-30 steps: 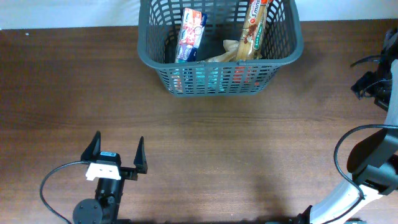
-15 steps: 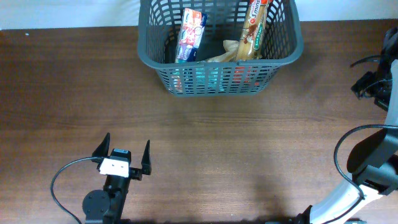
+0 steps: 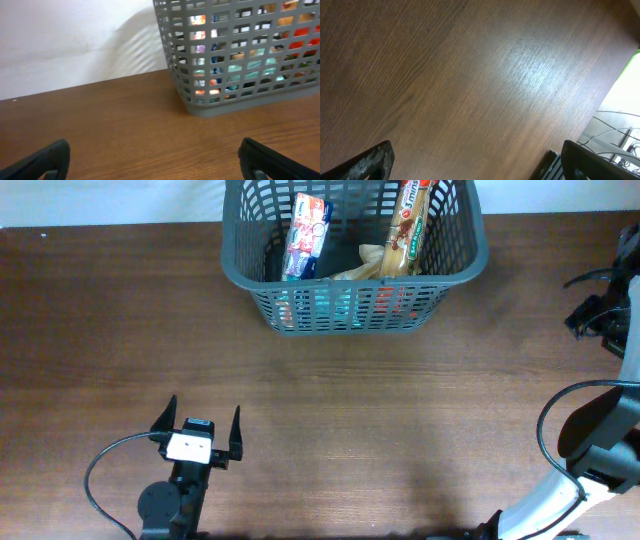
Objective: Pack container
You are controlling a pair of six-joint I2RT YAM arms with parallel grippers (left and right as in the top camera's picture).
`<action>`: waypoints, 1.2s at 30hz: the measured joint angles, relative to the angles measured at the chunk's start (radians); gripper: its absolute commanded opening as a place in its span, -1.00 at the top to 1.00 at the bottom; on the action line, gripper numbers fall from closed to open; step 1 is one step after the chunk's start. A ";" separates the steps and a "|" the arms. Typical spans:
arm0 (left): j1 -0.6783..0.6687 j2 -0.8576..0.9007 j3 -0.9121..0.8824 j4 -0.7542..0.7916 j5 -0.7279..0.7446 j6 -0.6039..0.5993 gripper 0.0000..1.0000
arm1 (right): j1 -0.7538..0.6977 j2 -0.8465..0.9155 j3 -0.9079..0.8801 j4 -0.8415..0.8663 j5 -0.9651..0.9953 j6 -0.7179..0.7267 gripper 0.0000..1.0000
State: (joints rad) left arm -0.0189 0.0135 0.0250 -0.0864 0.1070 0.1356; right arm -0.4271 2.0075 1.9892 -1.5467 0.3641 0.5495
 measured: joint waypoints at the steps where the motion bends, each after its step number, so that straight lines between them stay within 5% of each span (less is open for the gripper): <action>1: 0.000 0.000 0.000 0.000 -0.007 0.000 -0.99 | 0.000 0.000 0.000 0.000 0.000 0.000 -0.98; 36: 0.000 0.000 0.000 -0.002 -0.036 0.003 -0.99 | 0.000 0.000 0.000 0.000 0.000 0.000 -0.98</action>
State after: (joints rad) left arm -0.0189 0.0135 0.0250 -0.0879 0.0708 0.1387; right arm -0.4271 2.0075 1.9892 -1.5467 0.3641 0.5495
